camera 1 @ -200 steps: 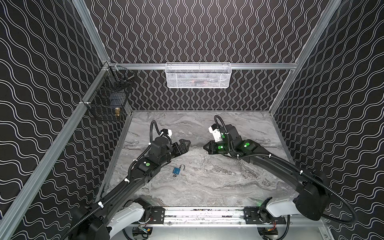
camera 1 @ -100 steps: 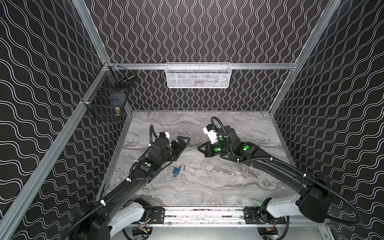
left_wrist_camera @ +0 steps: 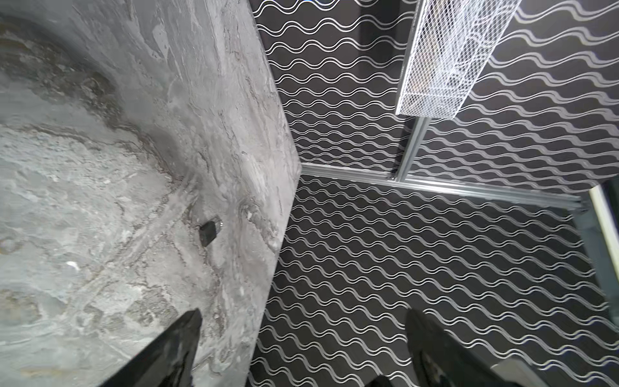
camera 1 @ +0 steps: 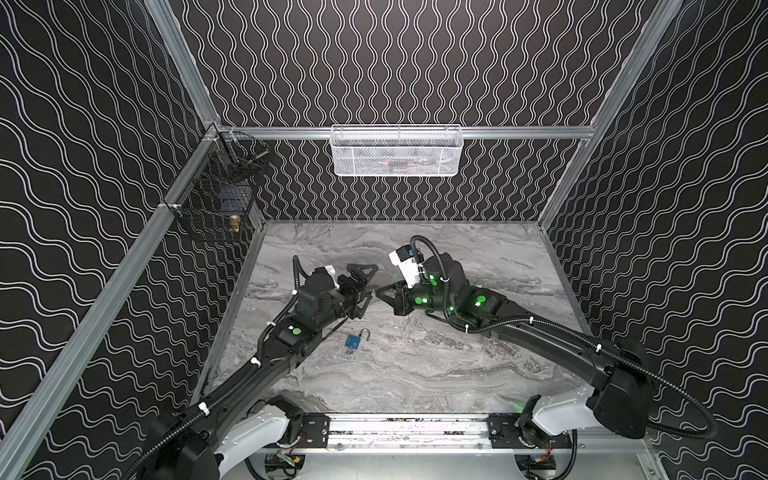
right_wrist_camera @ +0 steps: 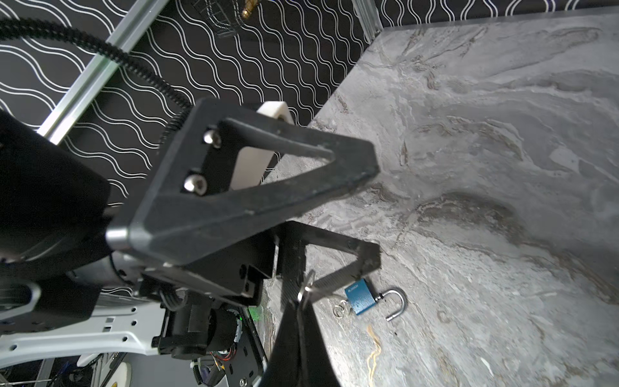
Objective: Unlock with the key
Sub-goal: 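Carry the dangling keys with the right gripper toward the left gripper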
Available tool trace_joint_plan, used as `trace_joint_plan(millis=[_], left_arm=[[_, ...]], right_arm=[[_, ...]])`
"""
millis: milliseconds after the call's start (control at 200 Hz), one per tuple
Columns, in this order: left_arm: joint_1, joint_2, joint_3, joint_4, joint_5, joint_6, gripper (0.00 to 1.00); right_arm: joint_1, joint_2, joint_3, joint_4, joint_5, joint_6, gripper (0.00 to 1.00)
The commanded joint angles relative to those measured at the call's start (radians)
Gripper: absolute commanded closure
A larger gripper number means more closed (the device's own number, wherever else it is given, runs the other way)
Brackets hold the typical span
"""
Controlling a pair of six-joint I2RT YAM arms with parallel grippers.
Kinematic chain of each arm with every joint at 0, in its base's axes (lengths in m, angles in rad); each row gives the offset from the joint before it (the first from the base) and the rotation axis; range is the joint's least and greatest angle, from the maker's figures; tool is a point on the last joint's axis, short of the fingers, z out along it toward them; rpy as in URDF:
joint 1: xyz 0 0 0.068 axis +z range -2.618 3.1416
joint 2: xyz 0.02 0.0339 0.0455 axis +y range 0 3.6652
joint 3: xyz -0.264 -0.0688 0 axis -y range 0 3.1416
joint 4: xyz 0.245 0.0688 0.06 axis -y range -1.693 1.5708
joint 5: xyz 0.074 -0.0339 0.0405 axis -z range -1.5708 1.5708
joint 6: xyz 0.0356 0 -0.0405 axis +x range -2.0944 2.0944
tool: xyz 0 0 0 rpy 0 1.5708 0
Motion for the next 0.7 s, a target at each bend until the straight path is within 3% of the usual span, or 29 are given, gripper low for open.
trace_joint_plan(millis=[0, 410, 696], left_arm=[[0.0, 0.004, -0.001, 0.088, 0.032, -0.073, 0.01], [-0.004, -0.057, -0.02, 0.09, -0.008, -0.095, 0.04], [-0.003, -0.063, -0.042, 0.103, -0.027, -0.105, 0.12]], right_arm=[[0.004, 0.012, 0.014, 0.078, 0.0, -0.009, 1.0], [0.014, 0.043, 0.024, 0.119, 0.0, -0.018, 1.0], [0.016, 0.008, -0.03, 0.113, 0.004, -0.014, 1.0]])
